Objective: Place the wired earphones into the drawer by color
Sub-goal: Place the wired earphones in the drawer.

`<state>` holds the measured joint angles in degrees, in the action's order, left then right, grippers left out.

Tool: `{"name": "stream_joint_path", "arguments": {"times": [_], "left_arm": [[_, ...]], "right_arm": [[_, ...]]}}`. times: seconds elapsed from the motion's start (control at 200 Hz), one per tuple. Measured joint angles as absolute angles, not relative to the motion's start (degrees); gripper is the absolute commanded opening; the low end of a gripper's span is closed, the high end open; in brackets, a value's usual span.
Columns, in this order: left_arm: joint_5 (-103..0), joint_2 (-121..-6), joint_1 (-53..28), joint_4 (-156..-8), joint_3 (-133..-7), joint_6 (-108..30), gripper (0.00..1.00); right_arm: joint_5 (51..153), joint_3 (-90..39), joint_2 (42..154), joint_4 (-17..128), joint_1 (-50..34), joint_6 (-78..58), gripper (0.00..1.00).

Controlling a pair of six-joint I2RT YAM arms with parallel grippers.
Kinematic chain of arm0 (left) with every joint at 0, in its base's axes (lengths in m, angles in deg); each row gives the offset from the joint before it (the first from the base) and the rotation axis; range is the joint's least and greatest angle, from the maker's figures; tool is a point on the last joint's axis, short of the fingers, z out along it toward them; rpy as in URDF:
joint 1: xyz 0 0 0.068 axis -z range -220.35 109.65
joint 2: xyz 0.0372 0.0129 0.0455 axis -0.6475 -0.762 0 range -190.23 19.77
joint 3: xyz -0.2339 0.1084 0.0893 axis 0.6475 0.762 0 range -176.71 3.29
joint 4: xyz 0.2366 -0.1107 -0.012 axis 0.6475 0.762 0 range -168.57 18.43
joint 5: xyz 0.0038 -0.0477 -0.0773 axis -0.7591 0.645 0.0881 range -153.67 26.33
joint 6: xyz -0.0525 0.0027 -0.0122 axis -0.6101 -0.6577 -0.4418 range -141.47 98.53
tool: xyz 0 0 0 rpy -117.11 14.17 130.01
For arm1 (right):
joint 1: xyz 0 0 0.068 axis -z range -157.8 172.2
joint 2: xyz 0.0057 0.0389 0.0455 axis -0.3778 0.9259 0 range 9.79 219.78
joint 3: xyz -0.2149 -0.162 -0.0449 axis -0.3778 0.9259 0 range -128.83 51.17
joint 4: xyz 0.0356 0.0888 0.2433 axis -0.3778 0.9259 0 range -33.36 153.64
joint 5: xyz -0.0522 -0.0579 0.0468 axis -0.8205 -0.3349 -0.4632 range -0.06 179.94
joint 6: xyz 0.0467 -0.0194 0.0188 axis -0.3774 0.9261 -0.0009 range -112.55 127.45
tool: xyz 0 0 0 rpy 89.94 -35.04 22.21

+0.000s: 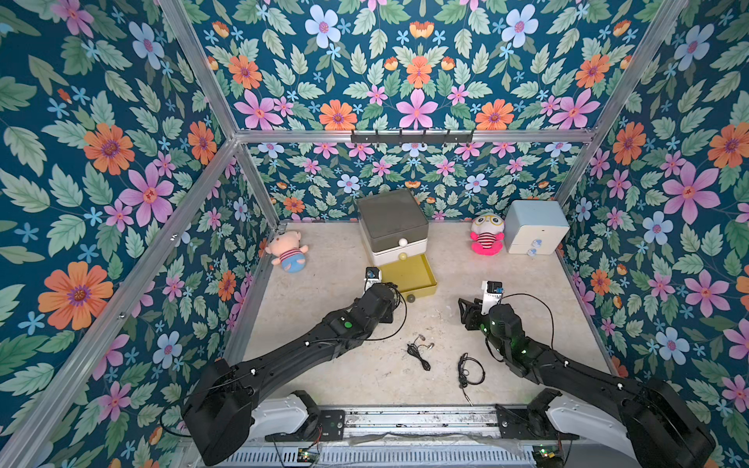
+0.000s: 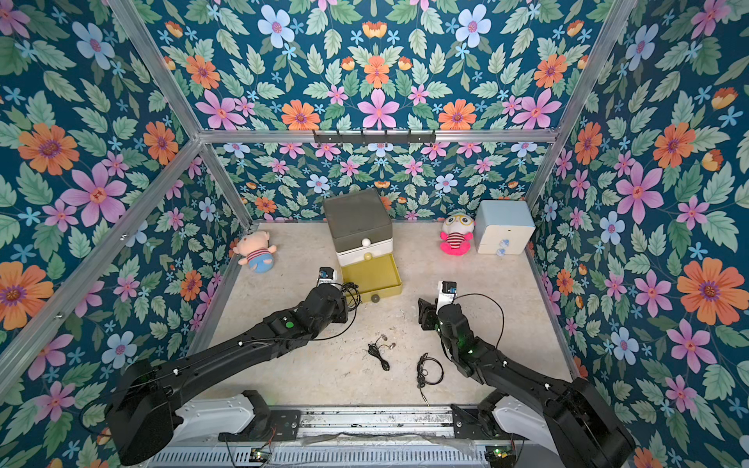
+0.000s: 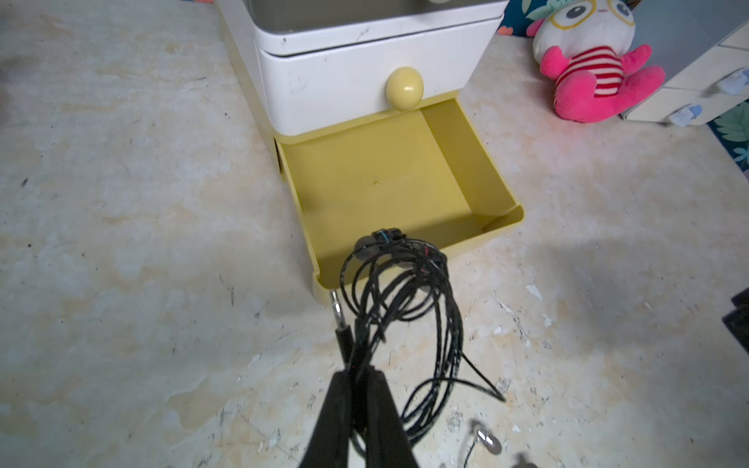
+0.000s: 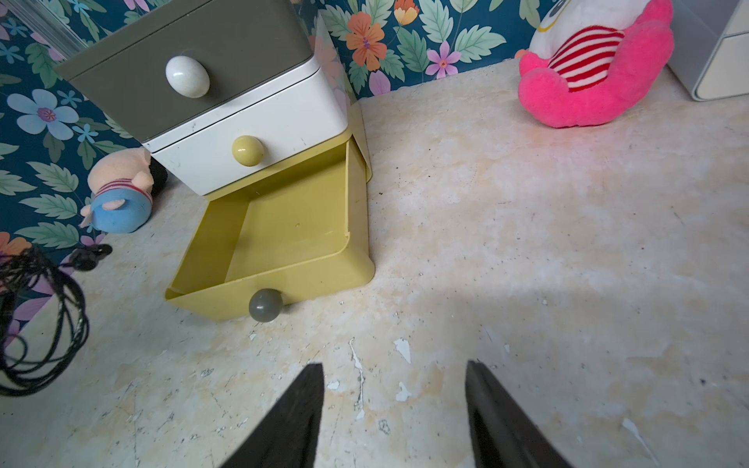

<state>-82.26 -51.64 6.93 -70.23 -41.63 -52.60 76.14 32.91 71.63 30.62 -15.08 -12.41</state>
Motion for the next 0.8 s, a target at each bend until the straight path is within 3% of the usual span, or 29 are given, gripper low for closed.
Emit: {"name": "stream_joint_path", "arguments": {"times": [0.47, 0.8], "left_arm": [[-81.47, -62.35, 2.39, -90.85, -40.26, -51.60, 0.00], [-81.47, -69.72, 0.92, -97.32, -41.04, -53.06, 0.00]], "right_arm": [[76.18, 33.96, 68.83, 30.25, -15.03, -12.45, 0.61], [76.18, 34.31, 67.80, 30.18, -15.03, -12.45, 0.61]]}}
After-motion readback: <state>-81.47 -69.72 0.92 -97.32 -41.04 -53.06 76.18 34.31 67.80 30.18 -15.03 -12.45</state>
